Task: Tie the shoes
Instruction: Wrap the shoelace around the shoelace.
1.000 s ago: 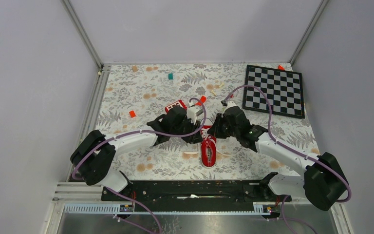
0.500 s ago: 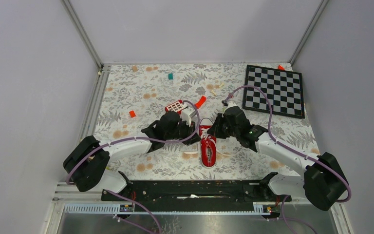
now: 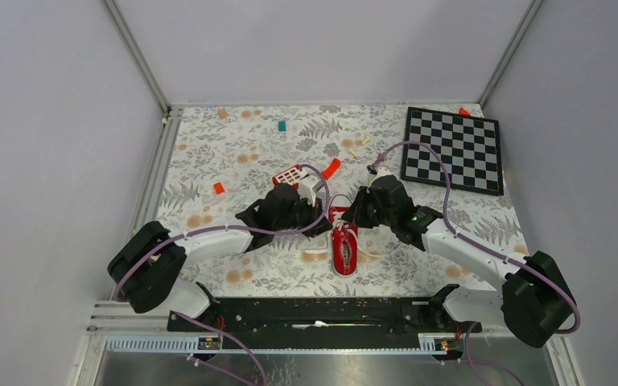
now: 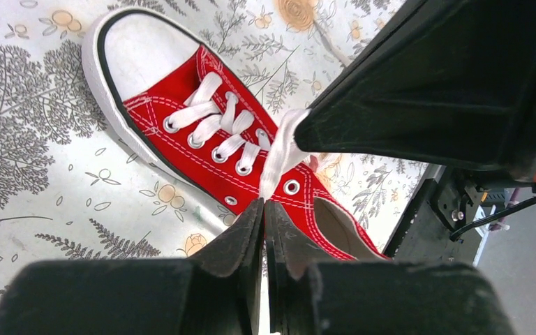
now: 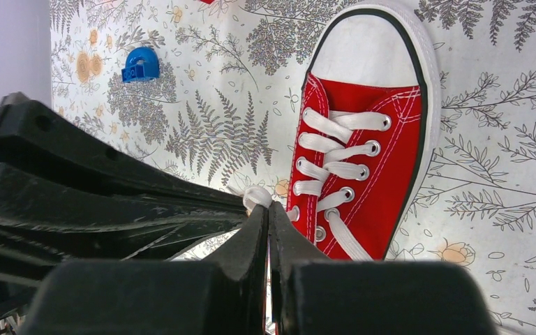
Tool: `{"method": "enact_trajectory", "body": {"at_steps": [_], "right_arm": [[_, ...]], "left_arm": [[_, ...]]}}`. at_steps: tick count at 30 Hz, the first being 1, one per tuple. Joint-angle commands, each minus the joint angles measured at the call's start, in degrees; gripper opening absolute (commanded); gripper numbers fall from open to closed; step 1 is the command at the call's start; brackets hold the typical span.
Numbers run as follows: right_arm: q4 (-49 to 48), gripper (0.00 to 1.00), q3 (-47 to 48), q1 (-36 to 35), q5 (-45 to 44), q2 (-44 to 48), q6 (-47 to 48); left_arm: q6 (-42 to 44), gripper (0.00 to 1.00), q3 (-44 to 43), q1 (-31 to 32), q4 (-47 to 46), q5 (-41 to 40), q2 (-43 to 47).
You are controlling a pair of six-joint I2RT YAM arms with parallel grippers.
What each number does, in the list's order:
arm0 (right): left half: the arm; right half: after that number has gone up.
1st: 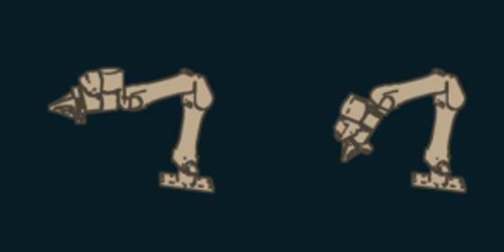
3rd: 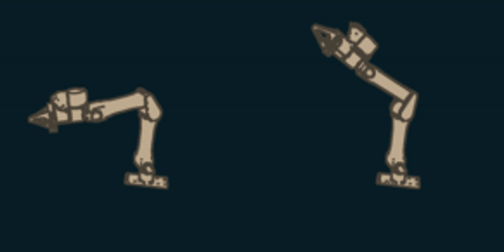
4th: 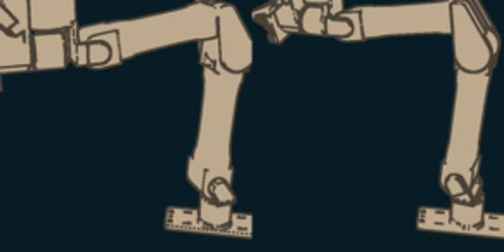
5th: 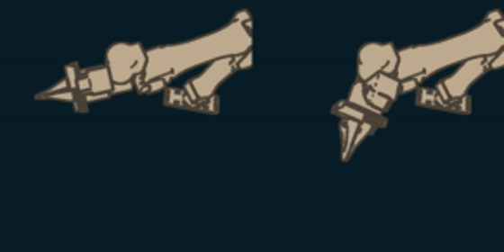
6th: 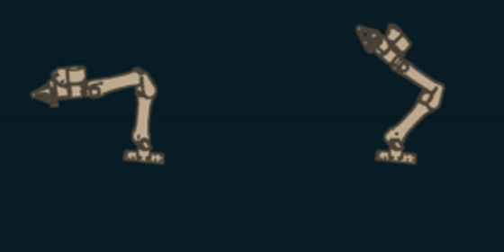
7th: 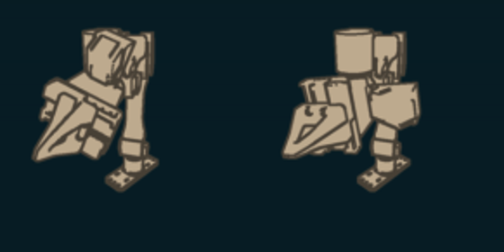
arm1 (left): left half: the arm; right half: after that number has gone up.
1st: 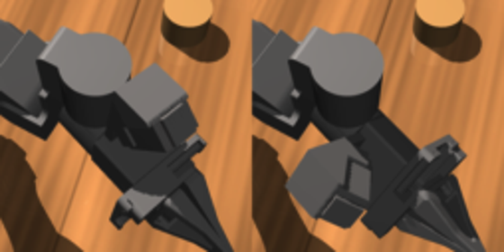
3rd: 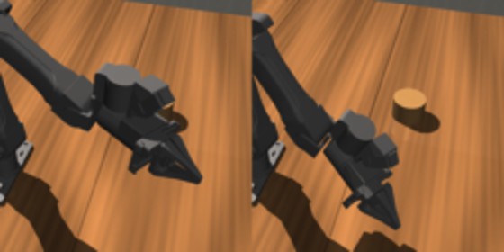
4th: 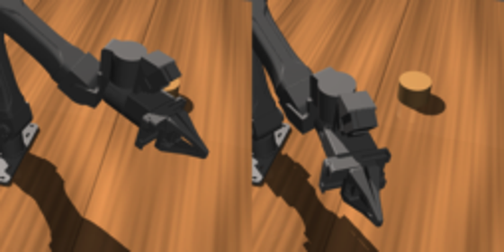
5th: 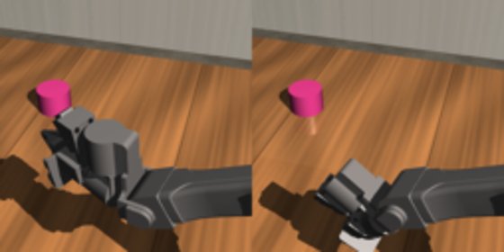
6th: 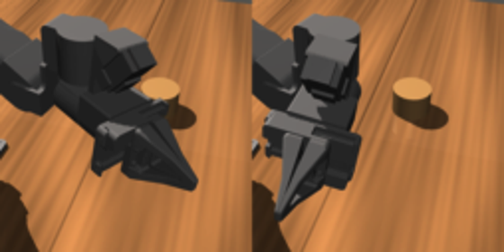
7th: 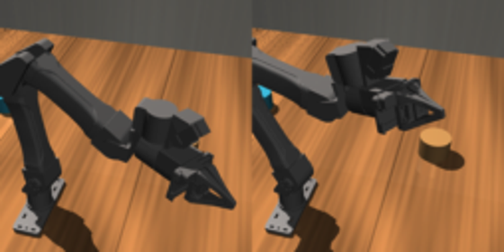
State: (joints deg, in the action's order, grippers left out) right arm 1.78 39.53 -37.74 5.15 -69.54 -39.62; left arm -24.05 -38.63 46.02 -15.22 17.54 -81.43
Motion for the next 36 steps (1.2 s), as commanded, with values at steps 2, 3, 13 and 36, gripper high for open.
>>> {"method": "enact_trajectory", "body": {"at_steps": [2, 3, 13, 36], "right_arm": [[-4.01, 0.0, 0.39, 0.65, -0.34, 0.34, -0.64], [-4.0, 0.0, 0.41, 0.65, -0.26, 0.36, -0.64], [-4.29, 0.0, 0.8, 0.65, 0.83, -0.69, -0.23], [-4.39, 0.0, 0.03, 0.65, 0.22, -0.41, -0.96]], "left_arm": [[-1.53, 0.08, -2.76, -0.14, -4.22, 0.38, -2.93], [-1.86, 0.07, -2.88, -0.14, -4.66, 0.67, -3.44], [-2.58, 0.07, -5.31, -0.14, -5.88, 1.61, -6.42], [4.64, 0.34, -0.15, -1.05, -0.62, -6.73, 2.92]]}}
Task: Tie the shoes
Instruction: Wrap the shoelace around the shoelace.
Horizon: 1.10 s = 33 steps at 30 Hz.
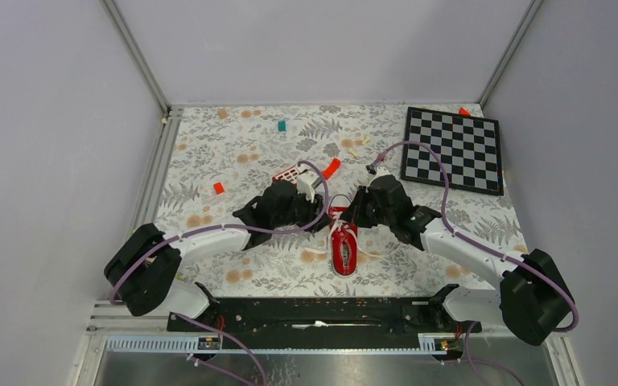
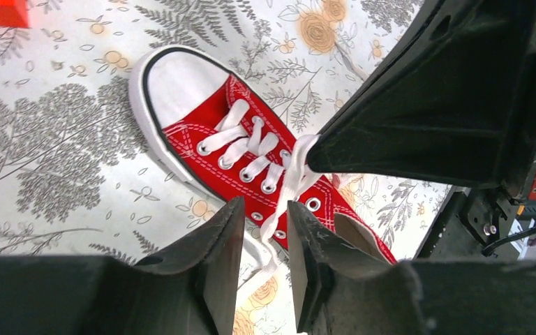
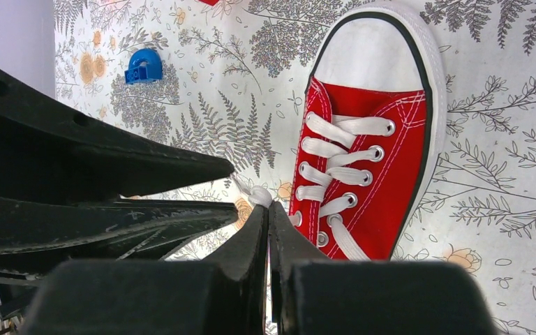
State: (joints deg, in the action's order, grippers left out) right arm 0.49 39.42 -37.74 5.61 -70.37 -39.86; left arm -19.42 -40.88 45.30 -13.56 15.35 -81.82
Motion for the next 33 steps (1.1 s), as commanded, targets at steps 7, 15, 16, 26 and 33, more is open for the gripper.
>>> {"method": "enact_trajectory", "body": {"at_steps": [7, 15, 16, 26, 33], "right_arm": [[-3.25, 0.0, 0.38, 0.65, 0.02, 0.05, -0.73], [-3.37, 0.0, 0.78, 0.69, 0.1, -0.29, -0.89], [-3.33, 0.0, 0.88, 0.67, 0.18, -0.37, -0.84], [-3.06, 0.0, 0.77, 0.66, -0.52, 0.04, -1.08], [-3.04, 0.0, 0.99, 0.67, -0.07, -0.33, -1.18]], "left_arm": [[0.87, 0.35, 6.25, 3.09, -6.95, -8.29, 7.3], [1.66, 0.36, 7.62, 5.84, -13.05, -9.45, 5.76], [1.53, 0.37, 7.58, 5.95, -13.98, -9.18, 5.26], [0.9, 0.4, 8.01, 6.69, -20.12, -7.78, 1.84], [0.1, 0.37, 7.93, 6.94, -21.59, -6.84, -0.08]]}}
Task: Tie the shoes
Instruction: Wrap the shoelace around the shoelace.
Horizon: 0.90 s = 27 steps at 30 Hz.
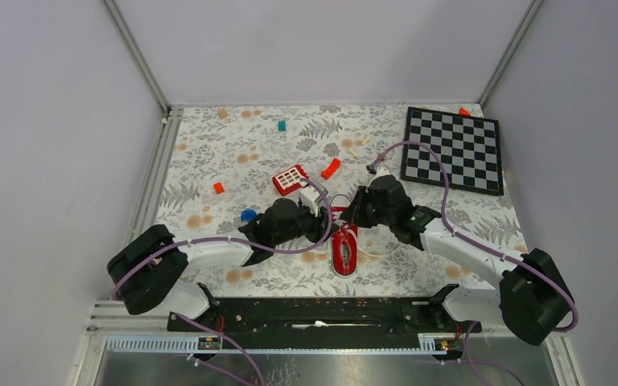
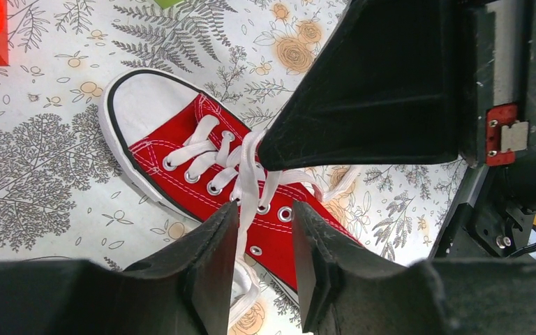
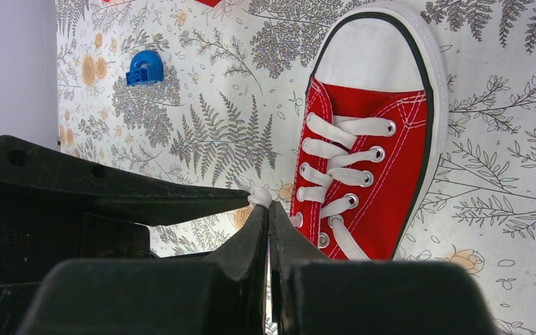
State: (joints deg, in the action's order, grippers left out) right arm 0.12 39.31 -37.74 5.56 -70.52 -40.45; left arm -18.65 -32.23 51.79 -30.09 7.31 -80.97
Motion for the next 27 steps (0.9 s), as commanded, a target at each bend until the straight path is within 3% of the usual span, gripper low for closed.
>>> {"method": "enact_trajectory", "body": {"at_steps": [1, 27], "right_arm": [[-2.68, 0.0, 1.23, 0.68, 0.05, -0.17, -0.55], [-2.23, 0.0, 1.22, 0.73, 0.22, 0.03, -0.6]], "left_arm": [[-0.87, 0.37, -0.81, 0.47, -5.44, 1.2, -1.26], [-3.31, 0.31, -1.87, 0.52, -11.88, 3.52, -7.07]]}}
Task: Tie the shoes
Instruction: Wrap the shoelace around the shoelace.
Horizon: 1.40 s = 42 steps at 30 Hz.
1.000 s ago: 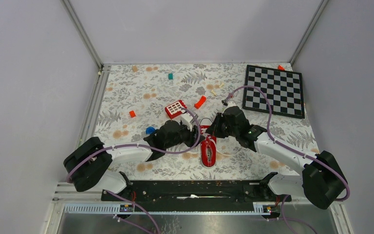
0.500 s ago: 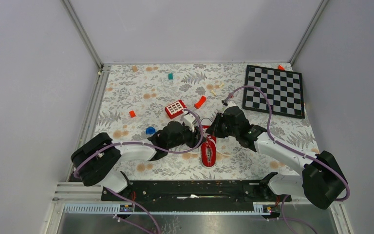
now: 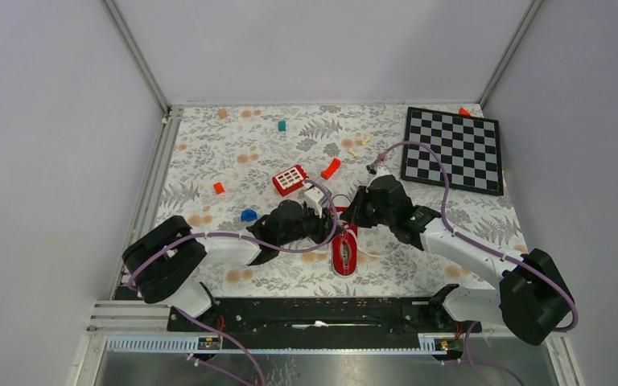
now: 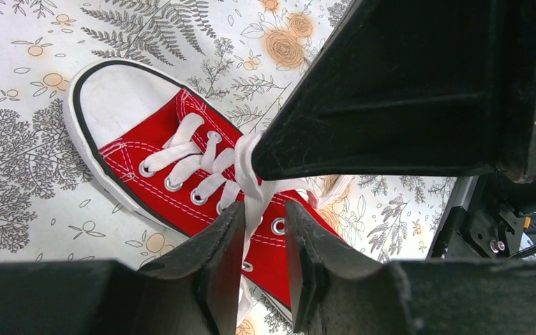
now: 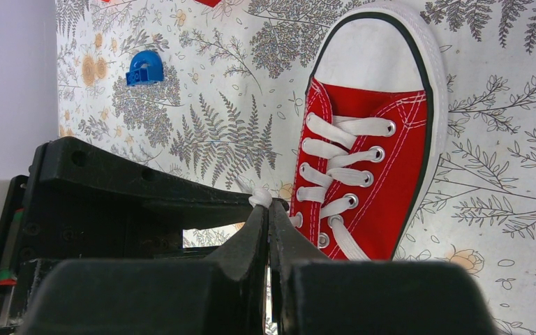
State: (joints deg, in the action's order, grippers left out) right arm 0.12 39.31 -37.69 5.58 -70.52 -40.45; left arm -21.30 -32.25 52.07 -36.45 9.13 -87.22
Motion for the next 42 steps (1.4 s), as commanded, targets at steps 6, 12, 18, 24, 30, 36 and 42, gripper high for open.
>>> {"method": "enact_trajectory", "body": {"at_steps": [6, 12, 18, 24, 30, 36, 42], "right_arm": [[-2.21, 0.0, 1.4, 0.69, 0.39, -0.08, -0.6], [-2.21, 0.0, 1.41, 0.69, 0.46, -0.05, -0.6], [-2.3, 0.0, 1.36, 0.7, 0.57, -0.21, -0.76], [-2.36, 0.0, 1.26, 0.69, 0.74, -0.14, -0.77], [-2.41, 0.0, 1.28, 0.73, 0.92, -0.07, -0.88], [-2.41, 0.0, 1.01, 0.7, 0.92, 0.02, -0.91], [-2.37, 0.22, 1.19, 0.77, 1.25, -0.23, -1.19]], "left_arm": [[-0.58, 0.31, -2.26, 0.23, -6.0, 1.55, -1.66], [-0.65, 0.28, -2.27, 0.31, -6.39, 1.51, -2.46], [-1.27, 0.24, -2.38, 0.31, -7.91, 1.43, -3.01], [-2.16, 0.24, -2.63, 0.26, -8.83, 1.38, -3.95], [-2.26, 0.14, -2.91, 0.25, -8.6, 1.71, -4.76], [-2.55, 0.04, -2.08, 0.22, -8.85, 0.8, -4.77], [-3.72, 0.0, -1.99, 0.14, -8.86, 0.68, -5.14]]}}
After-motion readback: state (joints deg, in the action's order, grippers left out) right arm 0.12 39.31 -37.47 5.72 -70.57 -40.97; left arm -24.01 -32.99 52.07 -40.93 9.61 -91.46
